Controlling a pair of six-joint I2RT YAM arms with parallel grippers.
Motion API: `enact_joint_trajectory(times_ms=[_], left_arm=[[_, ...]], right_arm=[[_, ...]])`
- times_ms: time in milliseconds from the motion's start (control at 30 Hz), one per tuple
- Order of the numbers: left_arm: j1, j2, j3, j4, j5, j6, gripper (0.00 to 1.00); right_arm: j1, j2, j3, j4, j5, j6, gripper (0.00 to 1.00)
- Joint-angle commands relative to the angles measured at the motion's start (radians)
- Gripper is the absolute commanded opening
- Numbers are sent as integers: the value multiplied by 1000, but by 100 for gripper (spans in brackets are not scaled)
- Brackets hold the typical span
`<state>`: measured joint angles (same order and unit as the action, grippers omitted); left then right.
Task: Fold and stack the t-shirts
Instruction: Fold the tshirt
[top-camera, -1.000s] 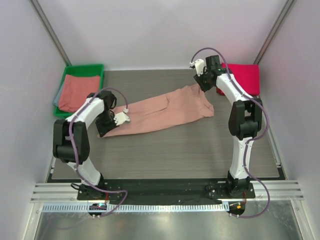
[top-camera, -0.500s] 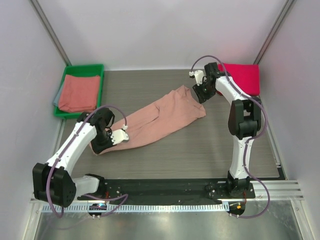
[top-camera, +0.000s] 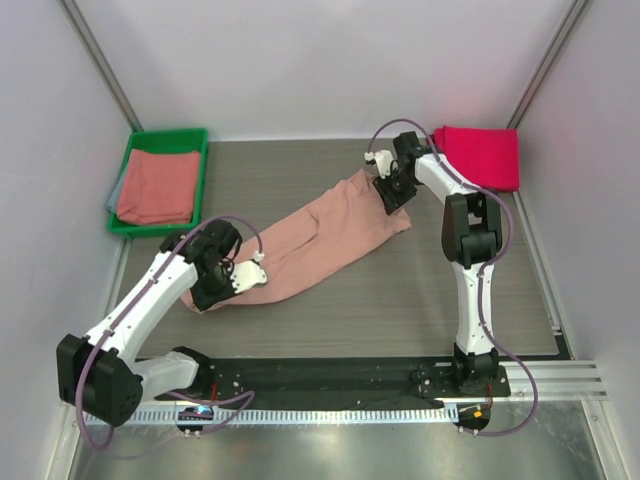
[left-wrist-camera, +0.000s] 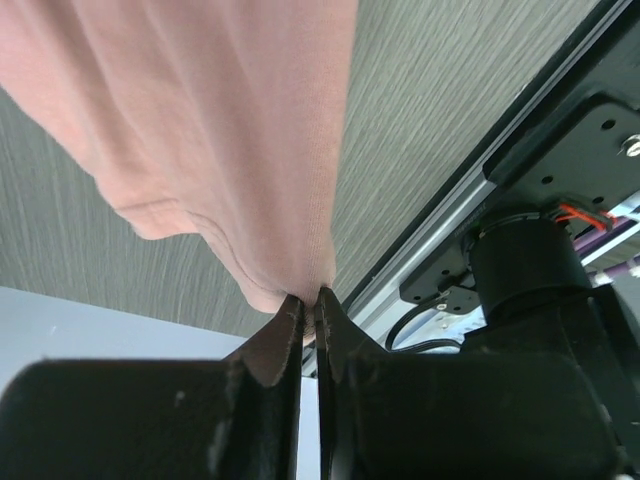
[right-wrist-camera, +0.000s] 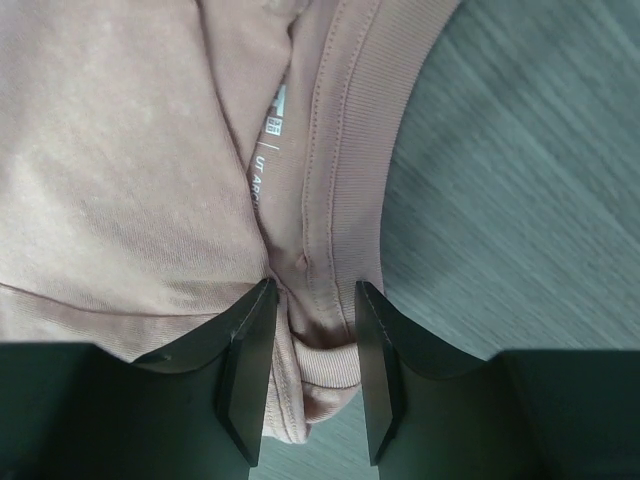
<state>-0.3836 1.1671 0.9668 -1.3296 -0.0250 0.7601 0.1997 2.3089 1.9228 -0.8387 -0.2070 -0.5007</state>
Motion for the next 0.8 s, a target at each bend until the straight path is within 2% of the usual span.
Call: enact_joint_trajectory(times_ms=[0, 133, 233, 300, 433, 600, 767], left_arm=[[-37, 3, 58, -112, 11, -65, 6], [-104, 20, 84, -115, 52, -110, 7], [-141, 55, 107, -115, 91, -123, 8], [-170, 89, 112, -112, 103, -133, 9], [-296, 163, 138, -89, 161, -156, 10], [-447, 313, 237, -30, 269, -188, 13], [-538, 531, 409, 32, 365, -228, 14]], right_arm=[[7, 37, 47, 18, 29, -1, 43], [14, 92, 87, 16, 35, -1, 41], [21, 142, 163, 12, 43, -1, 37], [26, 211, 255, 12, 80, -4, 33], [44, 328, 421, 42, 127, -2, 32], [61, 461, 605, 185, 182, -36, 34], [82, 512, 647, 375, 201, -65, 40]])
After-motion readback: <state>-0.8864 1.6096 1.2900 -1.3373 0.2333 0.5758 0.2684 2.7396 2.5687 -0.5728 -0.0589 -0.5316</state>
